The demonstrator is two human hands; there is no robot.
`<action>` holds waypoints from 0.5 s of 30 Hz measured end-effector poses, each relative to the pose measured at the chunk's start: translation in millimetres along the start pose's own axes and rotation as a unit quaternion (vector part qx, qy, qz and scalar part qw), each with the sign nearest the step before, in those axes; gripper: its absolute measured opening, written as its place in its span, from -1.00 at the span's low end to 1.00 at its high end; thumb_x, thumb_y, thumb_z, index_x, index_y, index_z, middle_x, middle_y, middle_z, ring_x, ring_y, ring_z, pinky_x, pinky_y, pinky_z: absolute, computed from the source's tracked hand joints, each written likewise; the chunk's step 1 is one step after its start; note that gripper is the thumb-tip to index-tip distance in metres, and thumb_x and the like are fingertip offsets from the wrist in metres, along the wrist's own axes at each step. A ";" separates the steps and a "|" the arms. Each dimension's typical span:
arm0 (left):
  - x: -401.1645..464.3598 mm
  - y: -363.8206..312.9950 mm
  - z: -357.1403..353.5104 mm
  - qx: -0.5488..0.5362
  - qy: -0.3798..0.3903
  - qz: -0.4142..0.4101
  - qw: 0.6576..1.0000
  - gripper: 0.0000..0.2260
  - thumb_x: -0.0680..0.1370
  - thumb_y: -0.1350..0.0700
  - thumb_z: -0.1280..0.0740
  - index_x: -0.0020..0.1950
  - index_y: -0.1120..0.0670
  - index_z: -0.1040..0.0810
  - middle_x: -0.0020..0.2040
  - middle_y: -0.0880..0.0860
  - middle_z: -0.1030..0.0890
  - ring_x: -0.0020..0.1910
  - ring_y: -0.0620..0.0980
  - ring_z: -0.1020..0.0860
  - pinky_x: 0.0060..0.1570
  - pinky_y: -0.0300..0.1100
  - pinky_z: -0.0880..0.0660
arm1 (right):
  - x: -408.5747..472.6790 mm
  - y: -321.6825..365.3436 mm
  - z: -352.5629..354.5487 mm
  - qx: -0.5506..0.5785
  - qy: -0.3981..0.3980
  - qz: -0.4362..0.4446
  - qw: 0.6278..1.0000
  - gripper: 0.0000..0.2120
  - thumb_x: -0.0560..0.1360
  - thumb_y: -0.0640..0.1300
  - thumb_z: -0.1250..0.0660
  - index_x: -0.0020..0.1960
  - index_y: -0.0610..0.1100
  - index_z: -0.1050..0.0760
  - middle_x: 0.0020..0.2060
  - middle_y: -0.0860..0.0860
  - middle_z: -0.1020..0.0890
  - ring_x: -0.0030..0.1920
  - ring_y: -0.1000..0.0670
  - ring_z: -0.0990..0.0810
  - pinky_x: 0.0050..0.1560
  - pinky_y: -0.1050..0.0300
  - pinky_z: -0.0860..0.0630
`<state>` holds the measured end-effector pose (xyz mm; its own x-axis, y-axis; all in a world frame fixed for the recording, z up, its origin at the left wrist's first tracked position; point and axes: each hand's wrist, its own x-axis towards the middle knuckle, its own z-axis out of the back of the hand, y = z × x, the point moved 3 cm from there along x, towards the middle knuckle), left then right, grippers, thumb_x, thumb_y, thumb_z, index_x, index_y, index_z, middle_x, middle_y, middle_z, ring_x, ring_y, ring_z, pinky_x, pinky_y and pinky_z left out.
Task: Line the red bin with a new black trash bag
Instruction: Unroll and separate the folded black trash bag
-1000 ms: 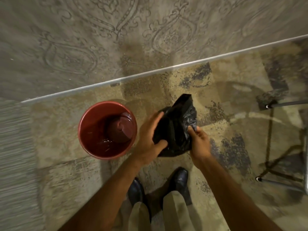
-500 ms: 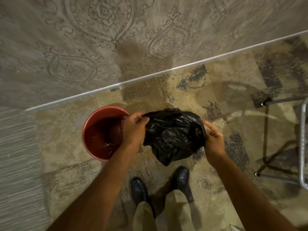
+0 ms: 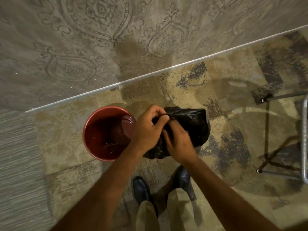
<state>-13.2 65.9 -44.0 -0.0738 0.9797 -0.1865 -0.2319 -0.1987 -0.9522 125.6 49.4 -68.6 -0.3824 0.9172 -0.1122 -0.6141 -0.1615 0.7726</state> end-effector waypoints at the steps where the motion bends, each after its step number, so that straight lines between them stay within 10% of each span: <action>1: -2.7 -4.2 0.8 0.009 0.008 -0.022 1.000 -0.96 0.58 0.06 -0.36 -0.04 -0.06 -0.52 -0.18 -0.09 -0.63 -0.16 -0.12 -0.63 -0.15 -0.33 -0.49 | 4.1 -7.5 -7.5 0.049 0.023 -0.098 0.994 -0.70 0.64 -0.05 -0.16 0.35 -0.05 -0.41 0.22 -0.02 -0.58 0.18 -0.01 -0.58 0.16 0.11 -0.52; 6: -2.4 0.9 46.4 0.125 -0.035 -0.034 0.991 -0.95 0.57 0.08 -0.36 -0.06 -0.06 -0.51 -0.17 -0.15 -0.60 -0.15 -0.18 -0.59 -0.15 -0.33 -0.46 | 21.9 -54.5 -3.9 0.139 0.140 -0.441 0.876 -0.60 0.66 -0.10 -0.16 0.47 -0.19 -0.31 0.37 -0.14 -0.44 0.36 -0.17 -0.42 0.36 0.11 -0.28; 9: -0.4 6.6 69.1 0.190 -0.091 -0.039 0.977 -0.96 0.56 0.19 -0.37 -0.07 0.06 -0.57 -0.14 -0.11 -0.59 -0.13 -0.17 -0.56 -0.07 -0.21 -0.50 | 28.6 -60.1 25.6 0.260 0.125 -0.505 0.813 -0.71 0.53 -0.08 -0.33 0.17 -0.22 -0.53 -0.10 -0.18 -0.63 -0.17 -0.18 -0.65 -0.04 -0.10 -0.58; 11: -1.9 6.1 70.6 0.219 -0.106 -0.042 0.969 -0.91 0.53 0.26 -0.37 -0.09 0.07 -0.58 -0.14 -0.18 -0.52 -0.12 -0.27 -0.51 -0.04 -0.35 -0.44 | 34.7 -64.0 42.5 0.268 0.074 -0.506 0.817 -0.83 0.47 -0.04 -0.35 -0.06 -0.14 -0.56 -0.30 -0.11 -0.62 -0.34 -0.11 -0.63 -0.20 -0.02 -0.58; 15: -9.6 5.8 64.5 0.266 -0.057 -0.061 0.960 -0.74 0.50 0.33 -0.30 -0.23 -0.04 -0.52 -0.09 -0.19 -0.41 -0.05 -0.23 -0.47 -0.03 -0.41 -0.38 | 22.9 -82.2 42.7 0.063 0.088 -0.464 0.879 -0.81 0.60 0.04 -0.23 0.08 -0.07 -0.49 0.05 -0.10 -0.61 -0.05 -0.08 -0.59 -0.03 0.05 -0.54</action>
<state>-76.5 53.6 -32.2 -0.1134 0.9933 -0.0239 -0.7057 -0.0974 -0.7018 196.8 99.3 -108.1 0.1355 0.5596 -0.8176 -0.6409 0.6788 0.3584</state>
